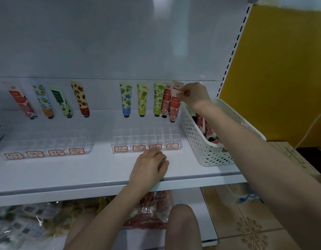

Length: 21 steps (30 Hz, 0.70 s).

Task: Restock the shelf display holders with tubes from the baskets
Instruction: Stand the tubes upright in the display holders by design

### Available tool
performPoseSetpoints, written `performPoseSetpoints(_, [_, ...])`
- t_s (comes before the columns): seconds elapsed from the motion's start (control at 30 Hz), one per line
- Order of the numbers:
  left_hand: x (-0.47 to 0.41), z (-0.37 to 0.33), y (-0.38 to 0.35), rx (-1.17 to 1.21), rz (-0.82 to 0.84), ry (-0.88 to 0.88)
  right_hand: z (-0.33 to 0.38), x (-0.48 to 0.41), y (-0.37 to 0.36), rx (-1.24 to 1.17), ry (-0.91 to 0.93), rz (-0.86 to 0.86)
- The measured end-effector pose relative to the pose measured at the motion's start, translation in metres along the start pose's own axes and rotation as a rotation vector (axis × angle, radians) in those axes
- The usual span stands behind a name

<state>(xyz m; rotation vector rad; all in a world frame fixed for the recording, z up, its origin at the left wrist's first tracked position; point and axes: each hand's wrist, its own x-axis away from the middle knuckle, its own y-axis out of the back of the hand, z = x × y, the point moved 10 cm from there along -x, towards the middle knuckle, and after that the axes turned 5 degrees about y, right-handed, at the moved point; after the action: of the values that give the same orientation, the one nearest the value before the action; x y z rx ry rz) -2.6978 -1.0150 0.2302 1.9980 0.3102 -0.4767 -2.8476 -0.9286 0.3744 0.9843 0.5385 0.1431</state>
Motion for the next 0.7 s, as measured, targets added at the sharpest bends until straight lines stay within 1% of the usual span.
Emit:
performPoseSetpoints(0.23, [0.000, -0.001, 0.002, 0.020, -0.008, -0.002, -0.003, 0.001, -0.002, -0.061, -0.025, 0.010])
performPoseSetpoints(0.4, [0.001, 0.000, 0.002, 0.014, -0.008, 0.001, -0.003, 0.001, 0.000, -0.053, -0.032, 0.020])
performPoseSetpoints(0.5, [0.001, -0.001, 0.004, 0.008, -0.019, -0.004, 0.000, -0.002, 0.014, -0.075, -0.014, -0.050])
performPoseSetpoints(0.6, [0.001, 0.000, 0.003, -0.002, -0.024, -0.002, 0.011, -0.015, 0.032, -0.075, 0.058, -0.152])
performPoseSetpoints(0.63, [0.001, 0.000, 0.003, -0.002, -0.025, -0.003, 0.016, -0.022, 0.033, -0.049, 0.086, -0.147])
performPoseSetpoints(0.7, [0.001, 0.000, 0.003, -0.004, -0.030, -0.007, 0.025, -0.036, 0.023, 0.017, 0.132, -0.054])
